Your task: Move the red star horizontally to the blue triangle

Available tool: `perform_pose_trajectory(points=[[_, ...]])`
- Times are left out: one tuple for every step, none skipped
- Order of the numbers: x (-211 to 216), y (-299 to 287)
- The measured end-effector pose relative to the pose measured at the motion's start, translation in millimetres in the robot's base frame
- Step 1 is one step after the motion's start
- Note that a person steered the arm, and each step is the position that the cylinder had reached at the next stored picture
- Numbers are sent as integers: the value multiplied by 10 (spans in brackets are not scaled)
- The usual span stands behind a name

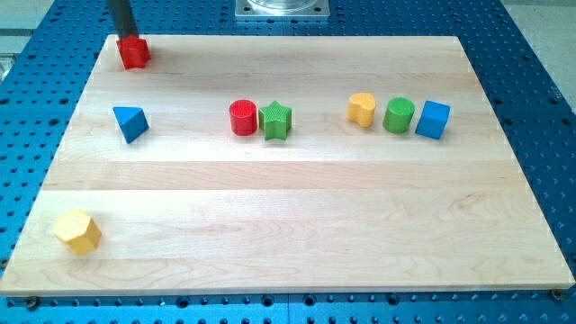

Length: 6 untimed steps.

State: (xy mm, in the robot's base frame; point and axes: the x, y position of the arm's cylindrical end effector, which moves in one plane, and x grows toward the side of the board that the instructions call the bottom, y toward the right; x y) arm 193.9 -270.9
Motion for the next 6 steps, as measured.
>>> perform_pose_trajectory(points=[[195, 150], [372, 603], [461, 570], [339, -77], [522, -122], [536, 592]])
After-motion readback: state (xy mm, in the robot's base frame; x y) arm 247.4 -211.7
